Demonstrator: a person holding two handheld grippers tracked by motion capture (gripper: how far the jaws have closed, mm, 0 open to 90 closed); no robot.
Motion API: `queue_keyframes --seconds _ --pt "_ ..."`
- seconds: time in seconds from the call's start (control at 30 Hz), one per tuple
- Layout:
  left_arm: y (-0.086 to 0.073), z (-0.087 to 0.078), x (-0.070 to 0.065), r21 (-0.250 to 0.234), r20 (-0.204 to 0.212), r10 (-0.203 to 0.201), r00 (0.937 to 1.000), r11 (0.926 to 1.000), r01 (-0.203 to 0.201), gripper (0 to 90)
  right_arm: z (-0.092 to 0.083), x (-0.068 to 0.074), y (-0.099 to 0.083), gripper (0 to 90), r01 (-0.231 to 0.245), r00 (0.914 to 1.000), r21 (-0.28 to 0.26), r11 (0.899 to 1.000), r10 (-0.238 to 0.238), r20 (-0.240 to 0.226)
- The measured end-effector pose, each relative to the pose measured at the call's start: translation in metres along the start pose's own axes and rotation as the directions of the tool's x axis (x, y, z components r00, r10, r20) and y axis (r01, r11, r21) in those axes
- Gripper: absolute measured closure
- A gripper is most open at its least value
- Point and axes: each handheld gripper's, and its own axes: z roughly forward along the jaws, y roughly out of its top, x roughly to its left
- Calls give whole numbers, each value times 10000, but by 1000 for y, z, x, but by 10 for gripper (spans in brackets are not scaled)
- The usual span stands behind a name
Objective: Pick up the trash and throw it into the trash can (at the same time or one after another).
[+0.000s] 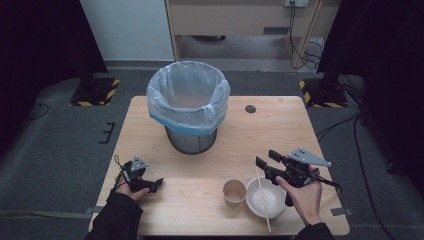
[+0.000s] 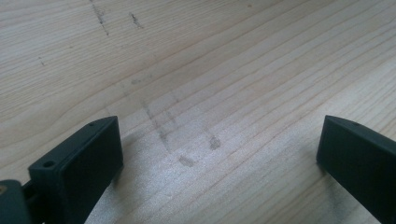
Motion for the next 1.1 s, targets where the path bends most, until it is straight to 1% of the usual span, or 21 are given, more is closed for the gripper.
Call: queue_keyframes --seconds 0.13,0.17,0.2,0.23,0.3,0.37,0.4,0.43,0.47,0.5,0.57,0.6,0.63,0.7,0.77,0.8,0.9,0.97,1.0,1.03,1.1 --pt "0 0 0 0 1 1 10000 10000 -1 0 -3 1 -18 467 27 10000 578 9983 -32 73" --pt "0 0 0 2 1 3 10000 10000 -3 0 -4 0 -23 477 -83 9999 685 9976 75 116" --pt "0 0 0 2 1 3 10000 10000 -3 0 -4 0 -23 477 -83 9999 685 9976 75 116" --pt "0 0 0 1 0 4 10000 10000 -4 0 -4 -1 -33 494 -224 9995 997 9948 202 230" --pt "0 0 0 6 10 12 10000 10000 -12 0 -4 -2 -42 508 -305 9991 1316 9908 264 334" --pt "0 0 0 -5 19 13 10000 10000 -12 0 -4 -3 -52 526 -309 9987 1775 9836 232 451" --pt "0 0 0 -5 19 13 10000 10000 -12 0 -4 -3 -52 526 -309 9987 1775 9836 232 451" --pt "0 0 0 3 20 14 10000 10000 -14 0 -4 -4 -59 545 -337 9984 2169 9756 229 520" --pt "0 0 0 3 20 14 10000 10000 -14 0 -4 -4 -59 545 -337 9984 2169 9756 229 520" --pt "0 0 0 4 19 15 10000 10000 -15 0 -3 -4 -63 556 -427 9982 2444 9687 309 521" --pt "0 0 0 -6 20 14 10000 10000 -14 0 0 -5 -66 573 -411 9980 2710 9617 264 577" --pt "0 0 0 -6 20 14 10000 10000 -14 0 0 -5 -66 573 -411 9980 2710 9617 264 577" --pt "0 0 0 -5 20 14 10000 10000 -14 0 3 -5 -70 593 -388 9979 3044 9518 213 608" --pt "0 0 0 -6 20 14 10000 10000 -14 0 4 -5 -72 615 -423 9974 3285 9435 207 691" --pt "0 0 0 3 20 13 10000 10000 -13 0 5 -6 -73 632 -595 9965 3465 9362 355 752" --pt "0 0 0 3 20 13 10000 10000 -13 0 5 -7 -74 648 -638 9960 3482 9353 377 812" --pt "0 0 0 1 20 14 10000 10000 -14 0 6 -6 -75 685 -818 9948 3658 9271 537 863" --pt "0 0 0 5 20 16 10000 10000 -16 0 6 -6 -76 708 -821 9947 3800 9213 521 884" --pt "0 0 0 5 20 16 10000 10000 -16 0 6 -6 -76 708 -821 9947 3800 9213 521 884" --pt "0 0 0 2 20 13 10000 10000 -13 0 6 -6 -76 740 -916 9938 3900 9163 593 942" --pt "0 0 0 -5 21 13 10000 10000 -13 0 6 -7 -76 762 -1009 9925 3948 9132 650 1033"
